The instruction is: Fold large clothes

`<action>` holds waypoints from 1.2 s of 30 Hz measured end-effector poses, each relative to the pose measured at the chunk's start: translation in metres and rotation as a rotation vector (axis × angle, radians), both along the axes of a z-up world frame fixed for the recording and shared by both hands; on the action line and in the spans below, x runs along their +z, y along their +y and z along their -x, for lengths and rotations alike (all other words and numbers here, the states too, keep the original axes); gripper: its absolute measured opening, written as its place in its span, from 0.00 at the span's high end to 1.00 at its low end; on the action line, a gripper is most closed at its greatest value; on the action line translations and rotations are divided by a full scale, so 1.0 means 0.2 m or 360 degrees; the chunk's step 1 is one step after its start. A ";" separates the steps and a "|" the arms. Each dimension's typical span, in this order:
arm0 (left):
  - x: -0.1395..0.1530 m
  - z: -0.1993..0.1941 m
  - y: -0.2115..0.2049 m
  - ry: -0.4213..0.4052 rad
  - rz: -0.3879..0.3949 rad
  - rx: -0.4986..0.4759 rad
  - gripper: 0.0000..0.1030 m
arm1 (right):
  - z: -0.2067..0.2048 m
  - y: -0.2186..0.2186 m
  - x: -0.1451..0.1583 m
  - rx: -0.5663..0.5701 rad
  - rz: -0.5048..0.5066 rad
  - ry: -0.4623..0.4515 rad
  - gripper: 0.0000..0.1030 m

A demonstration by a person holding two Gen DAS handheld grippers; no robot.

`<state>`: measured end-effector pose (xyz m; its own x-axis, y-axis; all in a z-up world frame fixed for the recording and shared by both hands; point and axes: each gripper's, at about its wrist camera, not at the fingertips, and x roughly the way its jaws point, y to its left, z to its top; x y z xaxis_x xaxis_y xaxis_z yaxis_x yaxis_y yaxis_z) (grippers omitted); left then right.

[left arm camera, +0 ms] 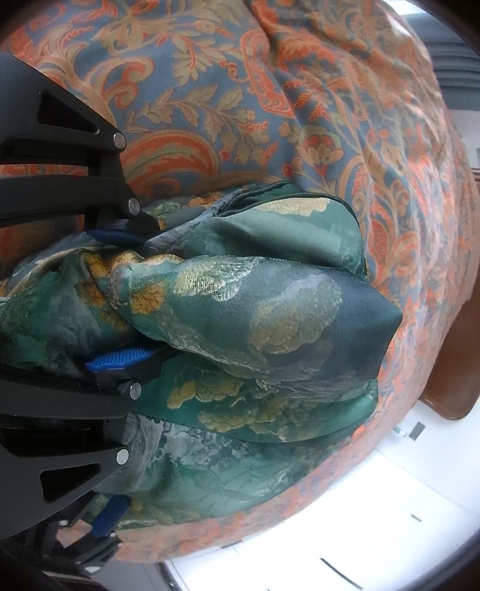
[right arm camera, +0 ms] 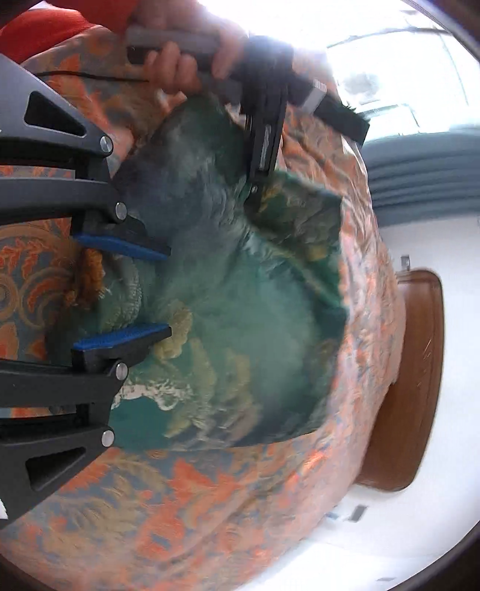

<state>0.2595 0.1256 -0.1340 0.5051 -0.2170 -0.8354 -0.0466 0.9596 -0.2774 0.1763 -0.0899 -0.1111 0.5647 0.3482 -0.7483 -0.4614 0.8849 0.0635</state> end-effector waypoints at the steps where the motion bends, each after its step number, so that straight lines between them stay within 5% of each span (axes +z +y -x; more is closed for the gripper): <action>1: 0.00 0.00 -0.01 -0.0007 -0.0018 0.0002 0.52 | -0.01 -0.01 -0.02 -0.0025 -0.0024 0.0029 0.66; 13: 0.00 0.00 -0.06 -0.0050 -0.0143 0.0005 0.50 | 0.02 0.05 -0.13 0.0013 0.0089 -0.0053 0.66; 15: 0.02 0.01 -0.05 -0.0061 -0.0132 0.0035 0.45 | 0.02 0.06 -0.14 0.0010 0.0108 -0.0064 0.66; 17: 0.08 0.05 -0.01 -0.0094 -0.0095 0.0088 0.25 | 0.04 0.07 -0.11 0.0007 0.0131 -0.0073 0.66; 20: 0.21 0.14 0.15 -0.0143 0.0112 0.0170 0.13 | 0.10 0.07 0.02 0.0001 0.0146 -0.0111 0.62; 23: 0.28 0.25 0.41 -0.0175 0.0439 0.0261 0.11 | 0.18 -0.04 0.21 -0.0004 -0.0081 -0.0118 0.39; 27: 0.20 0.29 0.60 -0.0102 0.0821 0.0269 0.11 | 0.26 -0.22 0.35 -0.0085 -0.0272 -0.0131 0.37; 36: -0.06 0.15 0.48 0.0065 0.0964 0.0282 0.17 | 0.21 -0.48 0.21 -0.0310 -0.0426 0.0165 0.37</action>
<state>0.2301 0.2223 -0.1462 0.5472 -0.5736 -0.6096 -0.2121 0.6095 -0.7639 0.1346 -0.1861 -0.0699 0.5658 0.4327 -0.7019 -0.2643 0.9015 0.3427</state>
